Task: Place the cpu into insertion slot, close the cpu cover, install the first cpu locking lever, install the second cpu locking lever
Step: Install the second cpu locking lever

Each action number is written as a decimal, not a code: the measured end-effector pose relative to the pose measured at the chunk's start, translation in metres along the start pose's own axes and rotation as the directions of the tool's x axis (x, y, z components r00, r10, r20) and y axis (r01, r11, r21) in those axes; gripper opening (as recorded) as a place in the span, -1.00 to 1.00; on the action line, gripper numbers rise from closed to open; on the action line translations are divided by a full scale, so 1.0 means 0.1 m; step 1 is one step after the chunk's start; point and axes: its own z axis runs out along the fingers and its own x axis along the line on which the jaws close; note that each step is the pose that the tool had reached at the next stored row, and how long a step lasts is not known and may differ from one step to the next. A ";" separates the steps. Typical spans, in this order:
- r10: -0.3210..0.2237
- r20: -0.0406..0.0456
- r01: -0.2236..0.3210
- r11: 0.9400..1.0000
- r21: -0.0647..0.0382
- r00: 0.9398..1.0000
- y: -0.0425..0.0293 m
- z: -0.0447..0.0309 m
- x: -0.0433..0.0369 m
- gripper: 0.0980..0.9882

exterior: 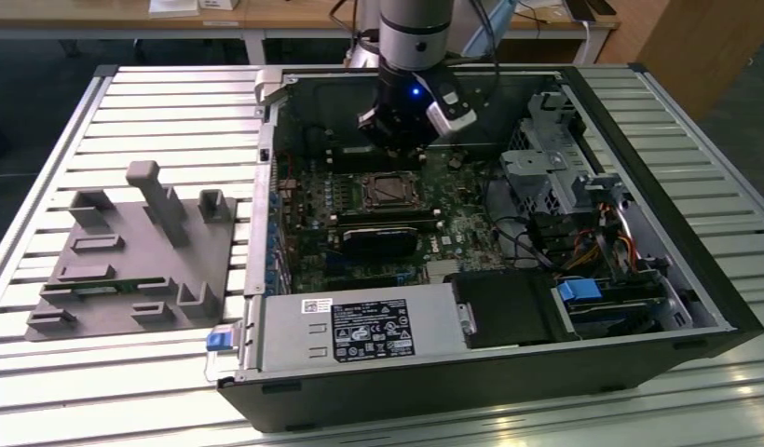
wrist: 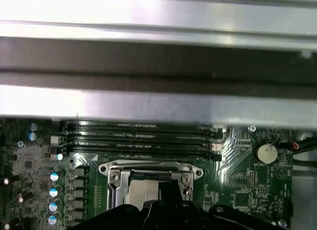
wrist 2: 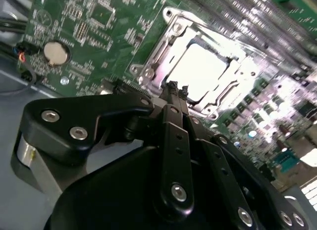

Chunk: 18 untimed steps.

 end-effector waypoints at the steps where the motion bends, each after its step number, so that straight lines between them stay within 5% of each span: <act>1: 0.000 0.000 0.000 1.000 0.000 1.000 -0.035 -0.001 0.003 -0.98; 10: 0.000 0.000 0.000 1.000 -0.001 1.000 -0.283 -0.007 0.010 -0.98; 18: 0.000 0.000 0.000 1.000 -0.002 1.000 -0.432 -0.010 0.013 -0.98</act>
